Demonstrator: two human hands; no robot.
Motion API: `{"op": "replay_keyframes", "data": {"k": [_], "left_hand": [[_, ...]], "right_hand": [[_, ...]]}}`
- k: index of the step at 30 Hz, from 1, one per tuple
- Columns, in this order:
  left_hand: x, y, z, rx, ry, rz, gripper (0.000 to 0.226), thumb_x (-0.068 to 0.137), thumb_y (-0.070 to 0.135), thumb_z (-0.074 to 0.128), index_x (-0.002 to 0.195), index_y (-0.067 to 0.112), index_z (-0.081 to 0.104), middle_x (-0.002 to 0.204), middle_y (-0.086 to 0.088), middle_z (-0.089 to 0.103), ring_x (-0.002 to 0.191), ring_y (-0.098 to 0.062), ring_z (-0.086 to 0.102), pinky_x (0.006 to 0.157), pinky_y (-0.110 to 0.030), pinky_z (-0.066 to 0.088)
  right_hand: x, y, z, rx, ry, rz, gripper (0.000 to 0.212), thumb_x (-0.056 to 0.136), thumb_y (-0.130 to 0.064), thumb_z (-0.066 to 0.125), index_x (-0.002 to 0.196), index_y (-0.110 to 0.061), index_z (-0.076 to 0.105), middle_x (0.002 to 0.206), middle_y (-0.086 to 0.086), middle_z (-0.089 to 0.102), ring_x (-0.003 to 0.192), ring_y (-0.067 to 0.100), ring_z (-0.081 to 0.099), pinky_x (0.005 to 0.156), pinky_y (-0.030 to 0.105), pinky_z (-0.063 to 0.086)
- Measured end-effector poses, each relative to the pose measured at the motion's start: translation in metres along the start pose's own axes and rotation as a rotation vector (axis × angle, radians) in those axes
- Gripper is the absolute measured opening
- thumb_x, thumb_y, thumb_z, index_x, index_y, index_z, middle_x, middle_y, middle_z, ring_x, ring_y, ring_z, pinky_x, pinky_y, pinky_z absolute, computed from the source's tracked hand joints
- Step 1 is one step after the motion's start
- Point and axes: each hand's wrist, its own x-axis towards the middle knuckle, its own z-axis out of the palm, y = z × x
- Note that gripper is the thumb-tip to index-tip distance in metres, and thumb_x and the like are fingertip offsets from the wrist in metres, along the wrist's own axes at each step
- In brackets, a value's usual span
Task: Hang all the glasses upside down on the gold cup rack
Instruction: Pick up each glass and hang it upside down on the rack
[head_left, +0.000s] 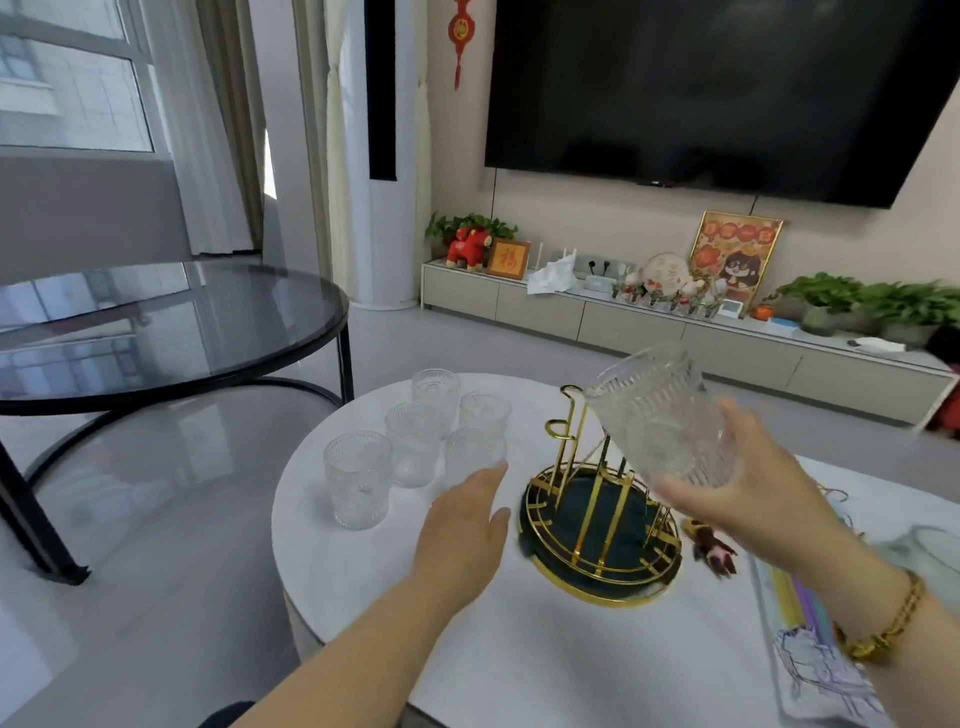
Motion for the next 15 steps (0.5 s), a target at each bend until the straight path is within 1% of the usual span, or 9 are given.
{"op": "replay_keyframes", "data": {"k": [2, 3, 4, 5, 7, 9, 10, 12, 15], "left_hand": [[0.019, 0.019, 0.001, 0.020, -0.008, 0.048, 0.051, 0.093, 0.022, 0.044, 0.140, 0.025, 0.022, 0.149, 0.001, 0.033, 0.133, -0.021, 0.034, 0.110, -0.033, 0.028], [0.029, 0.025, 0.004, 0.033, -0.026, 0.071, 0.053, 0.093, 0.022, 0.044, 0.140, 0.025, 0.020, 0.150, 0.001, 0.030, 0.135, -0.021, 0.032, 0.111, -0.034, 0.027], [0.039, 0.030, 0.007, 0.052, -0.052, 0.096, 0.054, 0.093, 0.021, 0.044, 0.141, 0.025, 0.018, 0.151, 0.002, 0.027, 0.136, -0.020, 0.030, 0.112, -0.034, 0.026], [0.047, 0.034, 0.009, 0.076, -0.081, 0.120, 0.055, 0.093, 0.021, 0.044, 0.141, 0.026, 0.017, 0.153, 0.003, 0.023, 0.137, -0.020, 0.028, 0.112, -0.034, 0.025], [0.059, 0.039, 0.017, 0.117, -0.130, 0.136, 0.056, 0.093, 0.021, 0.043, 0.141, 0.026, 0.015, 0.155, 0.005, 0.015, 0.138, -0.019, 0.026, 0.112, -0.036, 0.027], [0.067, 0.039, 0.022, 0.118, -0.125, 0.107, 0.057, 0.093, 0.022, 0.043, 0.141, 0.028, 0.013, 0.155, 0.006, 0.014, 0.139, -0.018, 0.024, 0.112, -0.036, 0.027], [0.071, 0.038, 0.025, 0.121, -0.114, 0.095, 0.057, 0.093, 0.022, 0.043, 0.141, 0.028, 0.013, 0.155, 0.006, 0.014, 0.139, -0.017, 0.023, 0.112, -0.035, 0.027], [0.071, 0.033, 0.030, 0.160, -0.096, 0.102, 0.056, 0.093, 0.024, 0.043, 0.141, 0.030, 0.014, 0.155, 0.008, 0.013, 0.140, -0.015, 0.022, 0.113, -0.034, 0.025], [0.070, 0.026, 0.034, 0.184, -0.104, 0.142, 0.057, 0.093, 0.025, 0.043, 0.140, 0.034, 0.011, 0.156, 0.010, 0.007, 0.141, -0.013, 0.016, 0.116, -0.034, 0.016]], "right_hand": [[0.018, 0.000, -0.022, -0.126, 0.053, 0.002, 0.081, 0.058, -0.036, 0.076, 0.125, -0.024, 0.033, 0.115, 0.002, 0.051, 0.092, 0.016, 0.046, 0.065, 0.024, 0.039], [0.029, 0.001, -0.032, -0.167, 0.082, 0.019, 0.084, 0.059, -0.037, 0.076, 0.128, -0.022, 0.032, 0.124, 0.007, 0.049, 0.098, 0.019, 0.045, 0.074, 0.028, 0.037], [0.042, 0.002, -0.040, -0.180, 0.106, 0.040, 0.085, 0.060, -0.036, 0.075, 0.130, -0.021, 0.030, 0.130, 0.009, 0.046, 0.102, 0.022, 0.045, 0.077, 0.030, 0.034], [0.054, 0.001, -0.046, -0.179, 0.117, 0.058, 0.084, 0.061, -0.034, 0.075, 0.130, -0.020, 0.029, 0.132, 0.011, 0.045, 0.100, 0.023, 0.044, 0.076, 0.029, 0.033], [0.078, -0.001, -0.049, -0.183, 0.111, 0.084, 0.084, 0.062, -0.030, 0.075, 0.130, -0.015, 0.028, 0.131, 0.015, 0.045, 0.094, 0.022, 0.045, 0.069, 0.029, 0.036], [0.100, -0.001, -0.047, -0.203, 0.105, 0.110, 0.085, 0.062, -0.029, 0.076, 0.128, -0.011, 0.027, 0.132, 0.018, 0.043, 0.100, 0.026, 0.046, 0.073, 0.030, 0.039], [0.111, 0.000, -0.045, -0.212, 0.096, 0.129, 0.085, 0.061, -0.030, 0.076, 0.127, -0.010, 0.027, 0.132, 0.018, 0.042, 0.100, 0.025, 0.044, 0.075, 0.030, 0.037], [0.130, -0.001, -0.039, -0.228, 0.053, 0.138, 0.084, 0.061, -0.034, 0.076, 0.125, -0.009, 0.028, 0.131, 0.017, 0.043, 0.092, 0.020, 0.039, 0.073, 0.030, 0.035], [0.156, -0.003, -0.029, -0.263, -0.060, 0.102, 0.085, 0.059, -0.037, 0.076, 0.126, -0.010, 0.031, 0.131, 0.013, 0.044, 0.098, 0.020, 0.042, 0.077, 0.030, 0.035]]}}
